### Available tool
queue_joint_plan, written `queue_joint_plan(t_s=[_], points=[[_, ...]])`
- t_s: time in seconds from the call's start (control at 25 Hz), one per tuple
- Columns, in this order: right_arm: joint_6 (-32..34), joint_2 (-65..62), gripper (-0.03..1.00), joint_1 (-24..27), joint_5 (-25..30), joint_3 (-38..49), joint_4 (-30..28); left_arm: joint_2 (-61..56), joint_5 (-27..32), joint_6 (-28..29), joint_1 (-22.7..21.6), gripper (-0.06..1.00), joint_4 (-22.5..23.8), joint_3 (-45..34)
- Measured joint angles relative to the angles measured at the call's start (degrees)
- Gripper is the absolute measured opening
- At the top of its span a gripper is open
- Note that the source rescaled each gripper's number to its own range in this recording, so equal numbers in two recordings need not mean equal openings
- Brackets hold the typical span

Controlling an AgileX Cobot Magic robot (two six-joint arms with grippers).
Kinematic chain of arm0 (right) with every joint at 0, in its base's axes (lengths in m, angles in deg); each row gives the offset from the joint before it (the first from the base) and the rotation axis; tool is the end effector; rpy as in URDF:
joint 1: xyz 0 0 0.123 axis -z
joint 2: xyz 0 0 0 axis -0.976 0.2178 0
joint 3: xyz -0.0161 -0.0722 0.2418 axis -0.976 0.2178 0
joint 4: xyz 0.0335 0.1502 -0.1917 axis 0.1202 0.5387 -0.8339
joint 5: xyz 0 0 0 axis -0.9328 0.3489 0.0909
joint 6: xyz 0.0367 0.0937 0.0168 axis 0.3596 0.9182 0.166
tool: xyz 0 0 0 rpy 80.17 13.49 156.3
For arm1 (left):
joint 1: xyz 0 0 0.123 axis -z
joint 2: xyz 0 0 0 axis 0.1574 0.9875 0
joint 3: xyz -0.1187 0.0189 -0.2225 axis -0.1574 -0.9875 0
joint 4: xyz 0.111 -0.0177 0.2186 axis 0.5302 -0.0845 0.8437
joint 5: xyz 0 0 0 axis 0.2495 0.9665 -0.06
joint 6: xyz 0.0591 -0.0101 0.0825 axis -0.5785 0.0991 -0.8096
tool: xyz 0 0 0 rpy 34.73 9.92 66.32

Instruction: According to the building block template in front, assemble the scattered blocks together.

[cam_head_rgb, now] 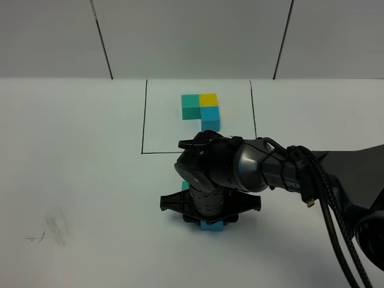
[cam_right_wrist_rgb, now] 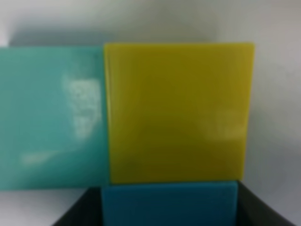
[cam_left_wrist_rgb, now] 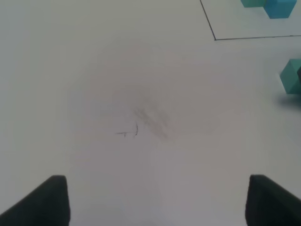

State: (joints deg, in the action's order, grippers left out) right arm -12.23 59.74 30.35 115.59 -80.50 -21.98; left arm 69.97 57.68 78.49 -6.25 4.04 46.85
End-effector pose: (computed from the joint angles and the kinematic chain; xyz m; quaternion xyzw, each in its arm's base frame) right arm 0.2802 0.2767 0.0839 0.0343 0.9948 -0.0160 0.0950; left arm 0.0298 -0.0052 0.2707 0.0242 0.8510 -0.0322 0.5236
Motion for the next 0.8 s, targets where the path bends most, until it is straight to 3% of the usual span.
queue_joint_plan(t_s=[0.08,0.28,0.36,0.48,0.6,0.72,0.8], points=[[-0.77,0.00,0.26,0.00,0.18,-0.11,-0.20,0.00,0.00,0.00,0.00,0.65,0.00,0.00],[-4.72,0.00,0.83,0.00,0.32,-0.11,-0.26,0.00,0.00,0.00,0.00,0.65,0.00,0.00],[-5.44,-0.40,0.94,0.00,0.81,-0.11,-0.01,0.00,0.00,0.00,0.00,0.65,0.00,0.00],[-6.39,-3.07,0.99,0.00,2.52,-0.11,0.83,0.00,0.00,0.00,0.00,0.65,0.00,0.00],[-9.83,-8.44,1.00,0.00,8.47,-0.11,-0.28,0.00,0.00,0.00,0.00,0.65,0.00,0.00],[-12.36,-14.63,1.00,0.00,16.71,-0.11,-3.81,0.00,0.00,0.00,0.00,0.65,0.00,0.00],[-12.98,-18.89,1.00,0.00,19.09,-0.11,-8.30,0.00,0.00,0.00,0.00,0.65,0.00,0.00]])
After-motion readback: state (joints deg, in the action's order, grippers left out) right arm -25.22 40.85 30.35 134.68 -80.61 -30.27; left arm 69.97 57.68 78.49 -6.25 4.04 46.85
